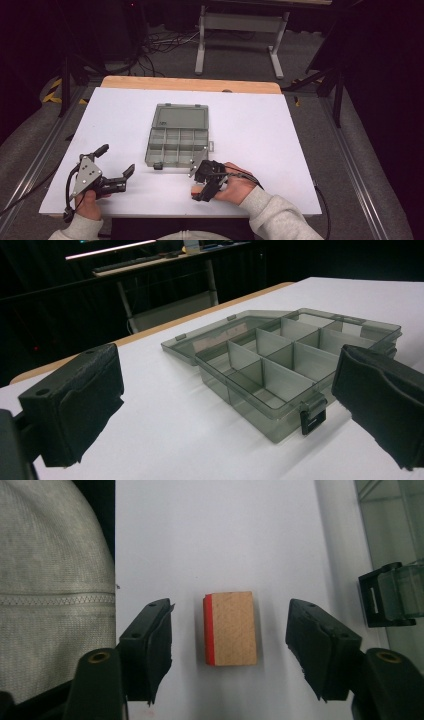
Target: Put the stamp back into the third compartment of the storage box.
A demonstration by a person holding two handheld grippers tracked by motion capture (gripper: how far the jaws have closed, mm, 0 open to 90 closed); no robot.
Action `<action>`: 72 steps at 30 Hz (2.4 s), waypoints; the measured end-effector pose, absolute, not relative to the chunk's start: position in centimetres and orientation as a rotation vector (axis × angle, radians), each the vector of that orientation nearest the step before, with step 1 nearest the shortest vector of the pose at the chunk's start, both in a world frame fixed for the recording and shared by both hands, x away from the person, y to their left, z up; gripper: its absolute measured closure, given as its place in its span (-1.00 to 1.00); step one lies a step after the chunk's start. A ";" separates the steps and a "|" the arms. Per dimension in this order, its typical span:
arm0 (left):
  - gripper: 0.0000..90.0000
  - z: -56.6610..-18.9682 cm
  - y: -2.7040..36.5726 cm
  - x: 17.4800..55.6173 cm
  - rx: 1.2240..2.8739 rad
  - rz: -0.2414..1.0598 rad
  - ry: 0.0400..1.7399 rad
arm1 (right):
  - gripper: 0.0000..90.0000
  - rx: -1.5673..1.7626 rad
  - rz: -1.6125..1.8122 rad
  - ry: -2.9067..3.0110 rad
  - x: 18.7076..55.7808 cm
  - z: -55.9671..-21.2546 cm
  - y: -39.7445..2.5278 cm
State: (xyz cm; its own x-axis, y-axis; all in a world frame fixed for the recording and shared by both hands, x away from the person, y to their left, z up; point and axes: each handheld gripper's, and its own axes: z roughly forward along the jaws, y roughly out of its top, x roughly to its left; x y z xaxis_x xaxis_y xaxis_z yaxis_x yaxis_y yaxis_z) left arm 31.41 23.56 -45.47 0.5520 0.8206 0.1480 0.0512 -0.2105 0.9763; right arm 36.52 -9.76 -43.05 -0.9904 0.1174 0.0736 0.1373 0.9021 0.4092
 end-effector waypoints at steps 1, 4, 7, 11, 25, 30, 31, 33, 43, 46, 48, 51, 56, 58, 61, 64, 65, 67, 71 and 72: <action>-0.97 -45.5 23.5 31.4 1.646 0.840 0.746 | -0.17 -0.205 -0.645 -3.012 36.4 -43.1 -9.8; -0.97 -45.5 23.6 31.4 1.646 0.839 0.746 | -0.10 -0.211 -0.632 -3.032 36.4 -43.3 -9.7; -0.97 -45.5 23.6 31.4 1.645 0.839 0.746 | -0.01 -0.192 -0.627 -3.048 36.2 -43.4 -9.6; -0.97 -45.5 23.5 31.4 1.644 0.840 0.744 | 0.08 -0.166 -0.609 -3.076 36.2 -43.5 -9.6; -0.97 -45.5 23.6 31.4 1.646 0.840 0.745 | 0.46 -0.124 -0.594 -3.103 36.0 -43.6 -9.6; -0.97 -45.5 23.5 31.4 1.645 0.840 0.744 | 0.46 -0.133 -0.592 -3.108 35.9 -43.6 -9.6; -0.97 -45.5 23.5 31.4 1.645 0.840 0.744 | 0.46 -0.133 -0.593 -3.109 35.9 -43.6 -9.6; -0.97 -45.5 23.5 31.4 1.644 0.840 0.744 | 0.46 -0.128 -0.592 -3.108 35.9 -43.6 -9.6; -0.97 -45.5 23.5 31.4 1.645 0.840 0.744 | 0.46 -0.148 -0.679 -3.097 36.0 -42.6 -10.0; -0.97 -45.5 23.5 31.4 1.647 0.840 0.745 | 0.46 -0.156 -0.718 -3.097 36.1 -42.1 -10.2; -0.97 -45.5 23.5 31.4 1.645 0.840 0.744 | 0.46 -0.166 -0.739 -3.097 36.2 -41.8 -10.3; -0.97 -45.5 23.5 31.4 1.646 0.841 0.743 | 0.46 -0.152 -0.785 -3.094 36.4 -41.4 -10.5; -0.97 -45.5 23.5 31.4 1.646 0.841 0.742 | 0.46 -0.171 -0.852 -3.084 36.6 -40.9 -10.9; -0.97 -45.5 23.5 31.4 1.646 0.841 0.742 | 0.46 -0.184 -0.888 -3.082 36.7 -40.6 -11.0; -0.97 -45.5 23.5 31.4 1.646 0.841 0.742 | 0.46 -0.200 -0.936 -3.072 36.8 -40.3 -11.3; -0.97 -45.5 23.5 31.4 1.645 0.842 0.741 | 0.46 -0.224 -0.987 -3.062 36.9 -39.9 -11.5; -0.97 -45.5 23.5 31.4 1.645 0.842 0.741 | 0.46 -0.222 -0.999 -3.065 37.0 -39.9 -11.6; -0.97 -45.5 23.5 31.4 1.645 0.841 0.741 | 0.46 -0.238 -1.035 -3.056 37.1 -39.7 -11.7; -0.97 -45.5 23.5 31.4 1.643 0.840 0.742 | 0.46 -0.267 -1.090 -3.043 37.3 -39.3 -11.9; -0.97 -45.5 23.5 31.4 1.646 0.842 0.741 | 0.46 -0.269 -1.101 -3.040 37.4 -39.2 -11.9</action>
State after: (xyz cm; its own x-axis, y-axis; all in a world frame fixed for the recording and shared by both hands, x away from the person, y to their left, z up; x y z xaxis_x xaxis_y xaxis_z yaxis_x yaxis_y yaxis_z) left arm 31.38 23.51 -45.45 0.5536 0.8187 0.1523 0.0472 -0.2134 0.9758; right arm 37.44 -11.91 -39.23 -0.9811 0.1896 -0.0396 0.1202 0.7566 0.6428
